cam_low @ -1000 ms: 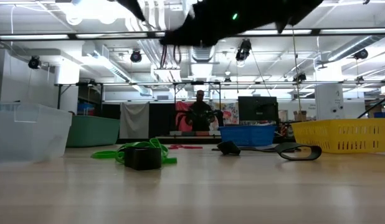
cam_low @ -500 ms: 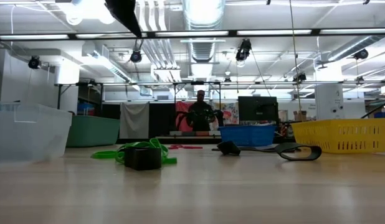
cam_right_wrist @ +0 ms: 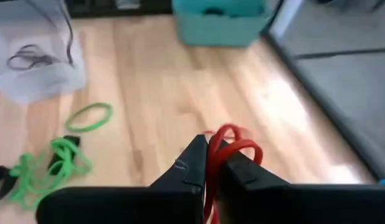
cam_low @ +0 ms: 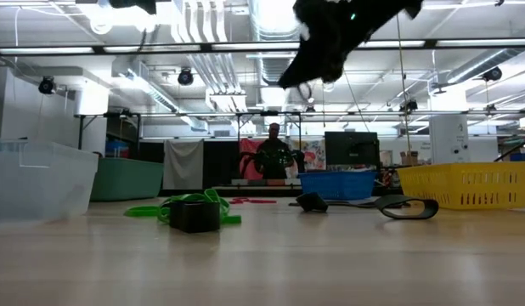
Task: Sort rubber bands into baskets
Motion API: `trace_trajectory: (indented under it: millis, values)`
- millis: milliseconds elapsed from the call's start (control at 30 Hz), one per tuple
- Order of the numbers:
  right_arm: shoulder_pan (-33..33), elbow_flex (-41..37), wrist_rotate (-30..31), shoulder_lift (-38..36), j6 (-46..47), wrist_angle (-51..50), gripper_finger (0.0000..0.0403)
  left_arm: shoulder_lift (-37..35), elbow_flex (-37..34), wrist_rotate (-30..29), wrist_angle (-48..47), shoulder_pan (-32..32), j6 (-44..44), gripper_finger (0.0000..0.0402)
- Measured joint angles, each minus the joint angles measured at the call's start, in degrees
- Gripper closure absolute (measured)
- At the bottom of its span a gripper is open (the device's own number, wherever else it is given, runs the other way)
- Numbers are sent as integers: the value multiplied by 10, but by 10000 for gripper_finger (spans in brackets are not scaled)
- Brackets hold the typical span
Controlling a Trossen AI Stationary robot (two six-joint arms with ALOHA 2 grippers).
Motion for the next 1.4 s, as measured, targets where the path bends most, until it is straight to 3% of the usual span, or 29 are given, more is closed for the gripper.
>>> trace_trajectory:
  millis: [167,300,500,767,1133,1200,1400]
  values:
    - [-50,21,-102,63,3,5,360,1,0,0,-27,-80,-118,402]
    - [-83,54,-111,99,6,-28,315,0,-5,-2,-73,-138,-223,402]
    - [-97,90,-112,120,-16,-79,256,1,-59,-2,-60,-203,-348,402]
    - [-98,92,-111,78,-36,-121,219,1,-160,27,-60,-212,-429,402]
    - [-99,94,-111,60,-56,-105,215,1,-231,188,-110,-199,-507,402]
    - [-99,94,-111,63,-56,-98,215,1,-231,181,-101,-198,-507,402]
    - [-101,92,-111,71,-57,-98,215,1,-231,52,5,-188,-449,402]
